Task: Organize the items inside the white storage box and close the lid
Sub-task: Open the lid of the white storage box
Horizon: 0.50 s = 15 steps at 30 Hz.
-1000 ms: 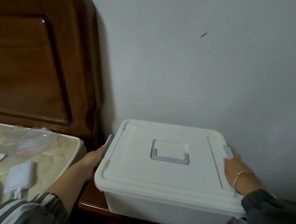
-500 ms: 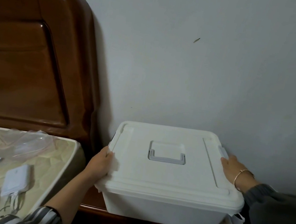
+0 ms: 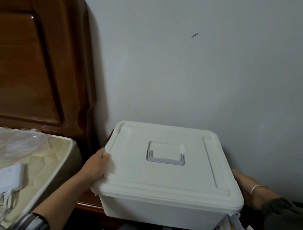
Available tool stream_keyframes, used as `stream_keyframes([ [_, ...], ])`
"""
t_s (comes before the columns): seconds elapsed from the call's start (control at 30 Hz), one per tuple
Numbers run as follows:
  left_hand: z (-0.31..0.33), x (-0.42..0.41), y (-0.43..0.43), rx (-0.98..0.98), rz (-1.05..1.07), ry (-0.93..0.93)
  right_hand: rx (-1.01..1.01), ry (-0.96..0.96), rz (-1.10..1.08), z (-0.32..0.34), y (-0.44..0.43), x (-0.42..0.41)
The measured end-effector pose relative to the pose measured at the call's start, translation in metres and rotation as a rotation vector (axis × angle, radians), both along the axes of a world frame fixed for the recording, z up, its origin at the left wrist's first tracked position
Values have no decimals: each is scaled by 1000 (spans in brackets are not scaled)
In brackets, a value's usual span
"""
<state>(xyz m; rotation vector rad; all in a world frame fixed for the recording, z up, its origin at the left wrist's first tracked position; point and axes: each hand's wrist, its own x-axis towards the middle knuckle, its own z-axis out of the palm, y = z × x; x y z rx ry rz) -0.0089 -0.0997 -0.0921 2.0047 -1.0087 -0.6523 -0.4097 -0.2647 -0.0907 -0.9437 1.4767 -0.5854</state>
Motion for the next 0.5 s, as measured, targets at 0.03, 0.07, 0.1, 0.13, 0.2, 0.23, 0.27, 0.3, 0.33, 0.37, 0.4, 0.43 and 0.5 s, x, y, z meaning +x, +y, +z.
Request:
stream_keyframes([
  [0.03, 1, -1, 0, -5, 6, 3, 14, 11, 13, 2, -1, -3],
  [0.07, 1, -2, 1, -18, 14, 2, 6, 60, 28, 7, -2, -5],
  [0.1, 2, -3, 3, -38, 30, -3, -33, 106, 39, 10, -4, -8],
  [0.13, 1, -4, 4, -63, 49, -19, -92, 129, 40, 12, -6, -10],
  [0.2, 3, -6, 3, -79, 92, -71, -194, 159, 61, 18, -6, -11],
  [0.23, 6, -8, 2, -57, 94, -84, -222, 172, 76, 20, -5, -10],
  [0.27, 9, -8, 0, -19, 71, -88, -207, 162, 86, 21, -2, -7],
  [0.3, 12, -8, -2, 16, 37, -69, -178, 131, 106, 21, 1, -3],
  [0.33, 14, -7, -3, 24, 12, -29, -156, 86, 120, 23, 5, 2],
  [0.37, 17, -6, -3, 3, 3, 58, -139, 41, 136, 24, 9, 7],
  [0.4, 18, -5, -3, -31, 9, 167, -122, 9, 155, 24, 11, 11],
  [0.43, 19, -5, -2, -53, 19, 287, -113, -14, 170, 23, 12, 14],
  [0.5, 16, -2, -2, -62, 21, 431, -103, -66, 182, 19, 11, 17],
])
